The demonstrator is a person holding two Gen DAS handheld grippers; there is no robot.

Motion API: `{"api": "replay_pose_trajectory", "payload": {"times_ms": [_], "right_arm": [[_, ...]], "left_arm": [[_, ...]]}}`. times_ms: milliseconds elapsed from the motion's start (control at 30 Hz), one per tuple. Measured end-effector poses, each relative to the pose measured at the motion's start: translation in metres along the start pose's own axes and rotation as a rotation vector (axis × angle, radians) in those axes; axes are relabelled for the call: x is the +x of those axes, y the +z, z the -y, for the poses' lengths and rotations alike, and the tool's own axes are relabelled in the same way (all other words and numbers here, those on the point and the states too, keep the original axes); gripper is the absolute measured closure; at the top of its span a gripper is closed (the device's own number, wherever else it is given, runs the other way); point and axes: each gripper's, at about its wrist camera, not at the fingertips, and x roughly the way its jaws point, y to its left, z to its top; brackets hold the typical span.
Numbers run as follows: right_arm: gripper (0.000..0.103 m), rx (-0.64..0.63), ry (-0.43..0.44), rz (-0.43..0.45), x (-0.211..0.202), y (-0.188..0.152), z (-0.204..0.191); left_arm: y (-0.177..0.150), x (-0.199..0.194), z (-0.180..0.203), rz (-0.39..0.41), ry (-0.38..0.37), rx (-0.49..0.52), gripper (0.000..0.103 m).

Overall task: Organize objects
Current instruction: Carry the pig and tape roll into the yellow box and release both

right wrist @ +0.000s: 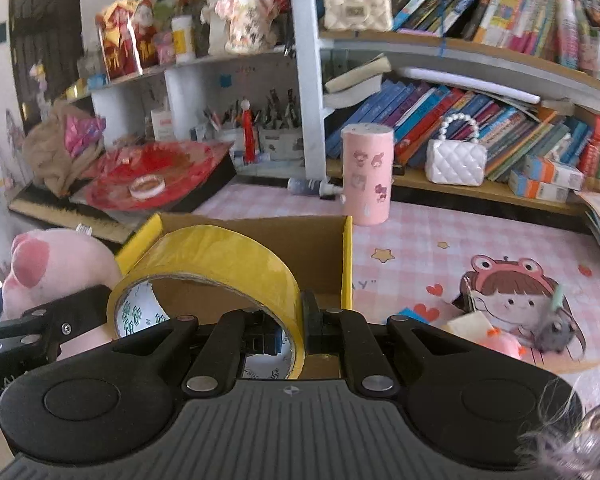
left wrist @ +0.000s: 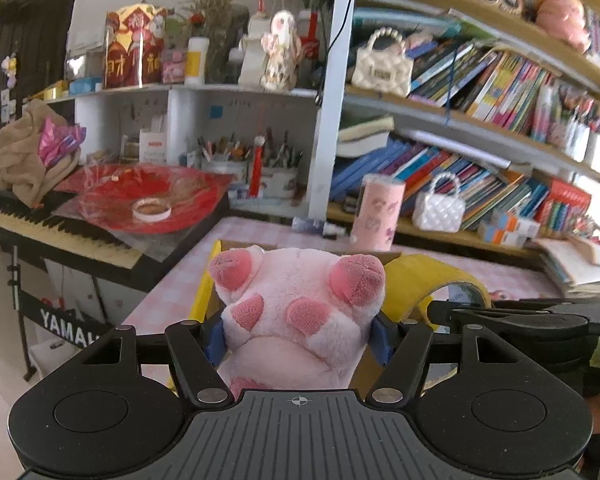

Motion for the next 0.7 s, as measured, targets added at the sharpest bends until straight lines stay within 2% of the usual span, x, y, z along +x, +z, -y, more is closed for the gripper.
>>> {"api": "replay_pose_trajectory", "payload": {"times_ms": [200, 367, 700], "right_arm": [[0.094, -0.090, 0.021, -0.100, 0.051, -0.005, 0.002], [0.094, -0.177, 0.092, -0.165, 0.080, -0.007, -0.003], [0.093, -0.396, 0.105, -0.176, 0.105, 0.001, -0.006]], "left_arm": [[-0.007, 0.024, 0.006, -0.041, 0.054, 0.022, 0.036], [-0.005, 0.043, 0.008, -0.079, 0.080, 0.035, 0.037], [-0.019, 0.066, 0.011, -0.182, 0.109, 0.022, 0.037]]}}
